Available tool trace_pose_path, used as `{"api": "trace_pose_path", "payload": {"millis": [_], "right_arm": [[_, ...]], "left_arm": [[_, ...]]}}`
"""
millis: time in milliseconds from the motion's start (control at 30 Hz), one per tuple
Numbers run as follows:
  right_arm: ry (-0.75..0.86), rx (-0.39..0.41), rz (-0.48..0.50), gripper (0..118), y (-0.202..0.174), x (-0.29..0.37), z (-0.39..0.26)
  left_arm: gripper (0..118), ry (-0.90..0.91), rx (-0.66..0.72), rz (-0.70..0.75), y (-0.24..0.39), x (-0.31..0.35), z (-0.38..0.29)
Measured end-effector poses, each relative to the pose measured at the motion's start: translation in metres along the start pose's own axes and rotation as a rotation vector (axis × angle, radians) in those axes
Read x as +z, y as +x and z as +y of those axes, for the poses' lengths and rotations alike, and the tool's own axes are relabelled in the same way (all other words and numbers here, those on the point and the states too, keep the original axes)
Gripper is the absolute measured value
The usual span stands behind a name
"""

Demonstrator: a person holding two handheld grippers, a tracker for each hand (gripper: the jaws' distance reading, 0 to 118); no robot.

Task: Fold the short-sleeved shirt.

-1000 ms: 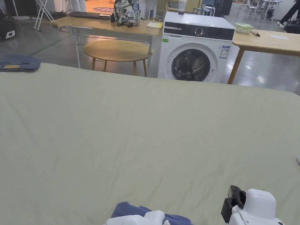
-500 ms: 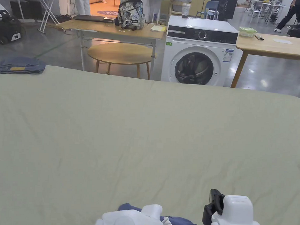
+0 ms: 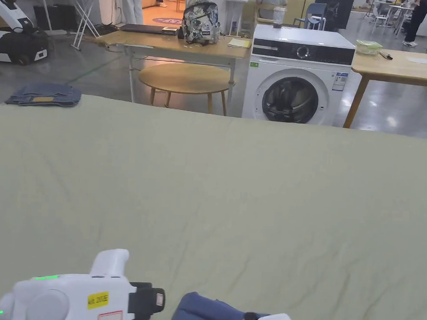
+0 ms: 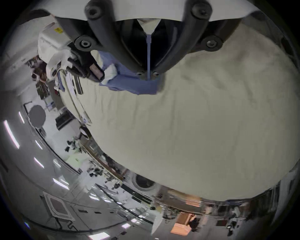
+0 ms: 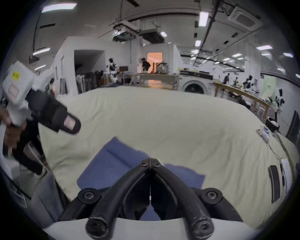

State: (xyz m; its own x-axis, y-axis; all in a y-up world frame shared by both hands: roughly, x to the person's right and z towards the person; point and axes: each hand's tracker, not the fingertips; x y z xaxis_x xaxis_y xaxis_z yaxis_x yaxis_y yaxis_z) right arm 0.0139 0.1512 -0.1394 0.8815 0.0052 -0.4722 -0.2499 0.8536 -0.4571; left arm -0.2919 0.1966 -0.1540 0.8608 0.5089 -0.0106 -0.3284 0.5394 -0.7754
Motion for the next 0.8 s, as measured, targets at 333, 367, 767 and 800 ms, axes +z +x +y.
{"api": "trace_pose_path", "payload": {"millis": [333, 367, 767, 800], "right_arm": [[-0.17, 0.068, -0.249, 0, -0.008, -0.023, -0.014], [-0.161, 0.082, -0.334, 0, -0.007, -0.02, -0.012], [-0.171, -0.062, -0.129, 0, 0.028, -0.022, -0.021], [-0.176, -0.062, -0.128, 0, 0.027, -0.023, -0.022]], "left_arm": [[2, -0.051, 0.116, 0.007, -0.035, -0.01, -0.022], [2, -0.054, 0.107, 0.015, -0.034, -0.011, -0.023], [19, -0.117, 0.086, -0.03, -0.024, -0.045, -0.021], [19, -0.12, 0.085, -0.03, -0.023, -0.046, -0.02]]}}
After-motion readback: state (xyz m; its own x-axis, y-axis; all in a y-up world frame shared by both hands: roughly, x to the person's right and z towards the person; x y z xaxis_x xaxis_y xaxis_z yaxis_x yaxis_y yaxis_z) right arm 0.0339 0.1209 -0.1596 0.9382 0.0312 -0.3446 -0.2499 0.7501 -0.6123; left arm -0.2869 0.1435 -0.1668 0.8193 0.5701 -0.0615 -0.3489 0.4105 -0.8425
